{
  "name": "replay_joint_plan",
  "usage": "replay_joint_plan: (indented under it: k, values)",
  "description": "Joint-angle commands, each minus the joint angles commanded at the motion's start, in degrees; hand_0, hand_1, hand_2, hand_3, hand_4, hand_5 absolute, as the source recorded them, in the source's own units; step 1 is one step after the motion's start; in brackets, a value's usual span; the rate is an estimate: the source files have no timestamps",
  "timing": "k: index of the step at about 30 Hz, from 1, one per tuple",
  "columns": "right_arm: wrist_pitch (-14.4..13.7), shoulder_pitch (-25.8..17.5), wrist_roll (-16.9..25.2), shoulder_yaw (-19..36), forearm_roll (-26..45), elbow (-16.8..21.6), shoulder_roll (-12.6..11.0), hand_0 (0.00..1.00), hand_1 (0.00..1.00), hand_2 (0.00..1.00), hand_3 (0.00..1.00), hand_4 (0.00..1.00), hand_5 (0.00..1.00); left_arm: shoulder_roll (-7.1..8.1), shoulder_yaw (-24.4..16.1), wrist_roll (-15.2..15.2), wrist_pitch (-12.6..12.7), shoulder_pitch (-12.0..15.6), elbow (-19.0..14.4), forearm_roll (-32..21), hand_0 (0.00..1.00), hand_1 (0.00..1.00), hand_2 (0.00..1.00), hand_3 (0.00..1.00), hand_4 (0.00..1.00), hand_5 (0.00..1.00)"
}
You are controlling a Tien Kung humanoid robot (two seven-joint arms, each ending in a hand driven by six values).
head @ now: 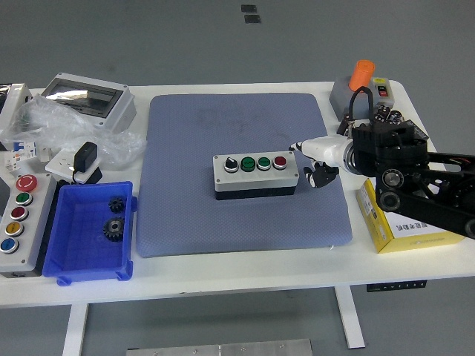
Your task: Pick up the button,place it on the desk,press the button,press the button
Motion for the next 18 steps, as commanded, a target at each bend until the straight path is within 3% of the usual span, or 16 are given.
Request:
replay_joint_plan:
  k: [11, 18]
  values:
    - [-0.54, 0.09, 0.00, -1.30, 0.57, 2.68, 0.20, 0.308, 0.257, 0.235, 0.998, 0.193, 0.002, -0.01, -0.36, 0.59, 0.13, 0.00, 0.00, 0.32, 0.706, 0.686, 0.570, 0.605, 0.618, 0.060]
    - [-0.81, 0.03, 0.00, -1.86, 0.83, 2.32, 0.78, 0.305, 0.256, 0.236, 0.998, 0.190, 0.002, -0.04, -0.43, 0.65, 0.14, -0.05, 0.00, 0.44, 0.706, 0.687, 0.570, 0.605, 0.620, 0.061]
